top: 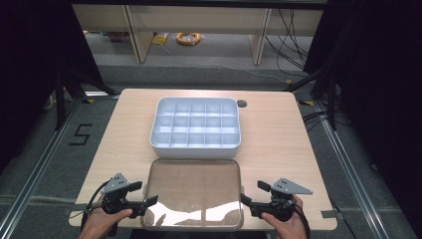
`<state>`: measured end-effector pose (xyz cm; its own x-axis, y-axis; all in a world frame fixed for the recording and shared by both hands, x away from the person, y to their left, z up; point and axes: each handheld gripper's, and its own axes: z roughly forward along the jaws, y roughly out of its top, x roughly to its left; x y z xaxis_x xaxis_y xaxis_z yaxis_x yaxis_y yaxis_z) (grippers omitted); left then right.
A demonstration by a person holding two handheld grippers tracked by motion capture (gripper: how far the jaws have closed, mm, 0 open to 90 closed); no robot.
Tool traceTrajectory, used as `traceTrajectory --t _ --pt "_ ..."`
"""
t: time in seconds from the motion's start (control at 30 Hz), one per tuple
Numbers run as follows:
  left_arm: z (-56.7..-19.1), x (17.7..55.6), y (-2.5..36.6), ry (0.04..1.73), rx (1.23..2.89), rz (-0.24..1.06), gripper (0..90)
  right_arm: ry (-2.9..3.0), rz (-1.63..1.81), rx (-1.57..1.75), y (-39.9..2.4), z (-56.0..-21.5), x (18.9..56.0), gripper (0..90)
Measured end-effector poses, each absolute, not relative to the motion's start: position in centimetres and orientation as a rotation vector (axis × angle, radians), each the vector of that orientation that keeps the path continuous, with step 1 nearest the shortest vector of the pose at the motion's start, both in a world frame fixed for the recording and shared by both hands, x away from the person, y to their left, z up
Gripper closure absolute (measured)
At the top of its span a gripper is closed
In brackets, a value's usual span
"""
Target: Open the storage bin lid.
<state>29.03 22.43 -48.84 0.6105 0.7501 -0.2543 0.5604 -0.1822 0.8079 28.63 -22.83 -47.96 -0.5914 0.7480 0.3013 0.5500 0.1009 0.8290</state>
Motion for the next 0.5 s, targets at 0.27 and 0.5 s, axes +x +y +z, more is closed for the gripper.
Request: traceTrajectory --t 0.27,0.5 --pt "-48.9 27.4 22.0 1.022 1.876 0.245 15.6 2.192 1.494 1.221 -22.7 -48.1 27.4 16.0" --pt "-48.8 26.4 21.8 1.008 1.875 0.248 15.5 2.226 1.455 1.203 -22.5 -48.5 25.9 16.2"
